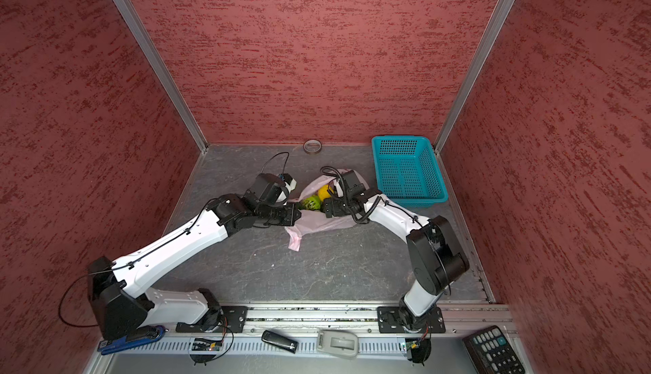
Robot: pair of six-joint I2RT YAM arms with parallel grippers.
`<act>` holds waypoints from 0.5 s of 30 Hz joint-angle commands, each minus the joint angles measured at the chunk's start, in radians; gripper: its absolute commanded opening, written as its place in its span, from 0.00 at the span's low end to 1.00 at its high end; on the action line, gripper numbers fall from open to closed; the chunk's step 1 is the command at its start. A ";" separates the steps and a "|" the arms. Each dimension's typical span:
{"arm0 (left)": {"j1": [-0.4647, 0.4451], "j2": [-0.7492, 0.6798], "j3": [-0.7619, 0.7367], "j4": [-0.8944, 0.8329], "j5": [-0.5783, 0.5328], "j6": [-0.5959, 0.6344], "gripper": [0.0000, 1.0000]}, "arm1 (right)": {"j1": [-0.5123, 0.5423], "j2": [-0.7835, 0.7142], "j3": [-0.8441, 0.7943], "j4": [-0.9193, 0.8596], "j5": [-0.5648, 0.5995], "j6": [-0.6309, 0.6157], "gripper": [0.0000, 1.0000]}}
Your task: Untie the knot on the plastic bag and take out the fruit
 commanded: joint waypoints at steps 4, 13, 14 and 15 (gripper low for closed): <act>0.074 0.008 -0.005 0.038 0.011 -0.117 0.00 | 0.033 -0.030 -0.078 0.053 0.003 0.028 0.98; 0.100 -0.024 -0.054 0.088 0.076 -0.130 0.00 | 0.166 -0.103 -0.269 0.016 0.003 0.058 0.98; 0.091 -0.025 -0.055 0.080 0.079 -0.122 0.00 | 0.172 -0.109 -0.280 0.014 0.000 0.067 0.98; 0.086 -0.025 -0.057 0.069 0.080 -0.114 0.00 | 0.171 -0.114 -0.282 0.012 -0.001 0.073 0.98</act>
